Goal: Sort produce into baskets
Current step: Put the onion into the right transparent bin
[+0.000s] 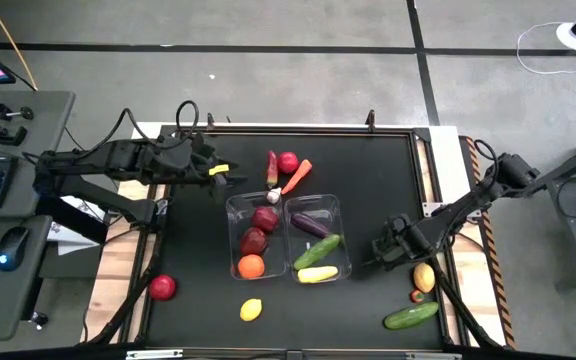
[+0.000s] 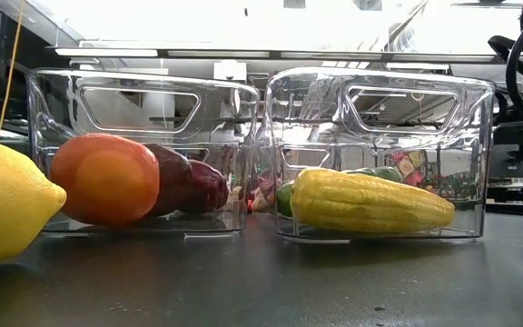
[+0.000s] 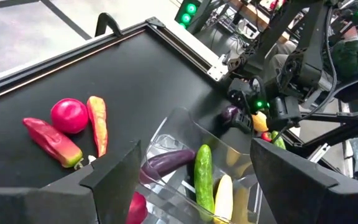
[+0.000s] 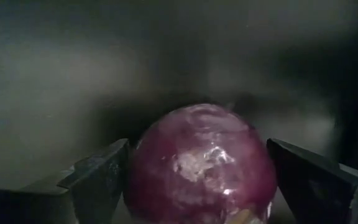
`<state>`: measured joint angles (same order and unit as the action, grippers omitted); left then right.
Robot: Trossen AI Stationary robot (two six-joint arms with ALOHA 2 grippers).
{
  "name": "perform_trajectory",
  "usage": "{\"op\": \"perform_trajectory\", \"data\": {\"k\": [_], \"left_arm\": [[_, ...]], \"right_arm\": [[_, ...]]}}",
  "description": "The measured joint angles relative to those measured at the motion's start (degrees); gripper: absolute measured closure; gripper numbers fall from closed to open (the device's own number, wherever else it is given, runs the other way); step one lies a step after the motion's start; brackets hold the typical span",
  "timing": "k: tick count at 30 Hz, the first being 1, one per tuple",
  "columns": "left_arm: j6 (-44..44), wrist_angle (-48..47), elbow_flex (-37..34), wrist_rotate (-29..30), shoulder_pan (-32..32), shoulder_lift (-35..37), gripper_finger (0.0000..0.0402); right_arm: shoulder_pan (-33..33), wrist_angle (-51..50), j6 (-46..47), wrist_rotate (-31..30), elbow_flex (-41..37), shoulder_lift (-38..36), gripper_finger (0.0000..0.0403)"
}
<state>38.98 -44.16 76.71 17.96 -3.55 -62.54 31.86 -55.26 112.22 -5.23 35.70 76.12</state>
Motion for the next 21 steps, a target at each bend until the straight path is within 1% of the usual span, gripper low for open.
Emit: {"op": "perform_trajectory", "data": {"k": [4,8,11,14,16,18,21], "left_arm": [[0.0,0.0,0.0,0.0,0.0,0.0,0.0112],[-0.02,-0.05,0.0,0.0,0.0,0.0,0.0112],[-1.01,-2.58,0.0,-0.07,0.0,0.0,0.0112],[-0.19,-8.66,-0.03,-0.04,0.0,0.23,0.0112],[1.26,-12.26,-0.04,0.11,0.0,0.53,0.0112],[2.72,-15.12,-0.04,0.4,-0.28,0.91,0.0112],[4.03,-17.35,-0.04,3.57,-1.73,1.32,0.0112]], "right_arm": [[0.0,0.37,-0.32,0.24,0.0,0.0,0.0036],[0.0,0.54,-1.27,2.66,0.0,0.0,0.0042],[0.0,0.37,-1.9,4.23,0.27,0.0,0.0066],[0.03,-0.59,-3.97,3.81,2.41,0.0,0.0104],[0.04,-3.65,-5.55,1.98,5.27,-0.02,0.0129],[0.04,-8.35,-6.89,-1.32,9.6,-0.06,0.0135],[0.03,-14.55,-8.29,-9.84,17.44,-0.07,0.0135]]}}
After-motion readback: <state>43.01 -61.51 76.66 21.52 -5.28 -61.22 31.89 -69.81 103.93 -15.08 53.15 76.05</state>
